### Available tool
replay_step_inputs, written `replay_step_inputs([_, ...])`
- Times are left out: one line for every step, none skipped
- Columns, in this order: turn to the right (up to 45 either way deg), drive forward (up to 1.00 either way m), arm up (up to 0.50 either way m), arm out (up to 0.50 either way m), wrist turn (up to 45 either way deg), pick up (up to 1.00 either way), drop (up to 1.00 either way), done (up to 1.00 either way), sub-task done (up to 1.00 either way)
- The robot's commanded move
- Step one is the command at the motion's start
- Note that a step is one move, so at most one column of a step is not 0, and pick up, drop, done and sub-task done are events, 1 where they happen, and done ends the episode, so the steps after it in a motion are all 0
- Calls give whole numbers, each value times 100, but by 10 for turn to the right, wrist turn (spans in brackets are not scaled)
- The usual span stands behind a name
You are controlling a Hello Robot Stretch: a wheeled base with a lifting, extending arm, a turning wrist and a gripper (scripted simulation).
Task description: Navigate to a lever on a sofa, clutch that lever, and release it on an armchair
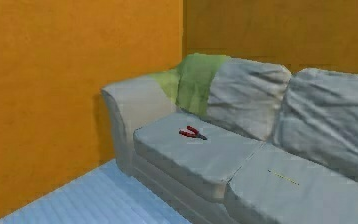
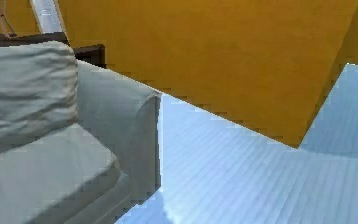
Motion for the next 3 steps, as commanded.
replay_step_inputs([0,30,0,0,0,0,0,0,0])
replay_step_inputs([-270,0,0,0,0,0,0,0,0])
replay_step_inputs([0,30,0,0,0,0,0,0,0])
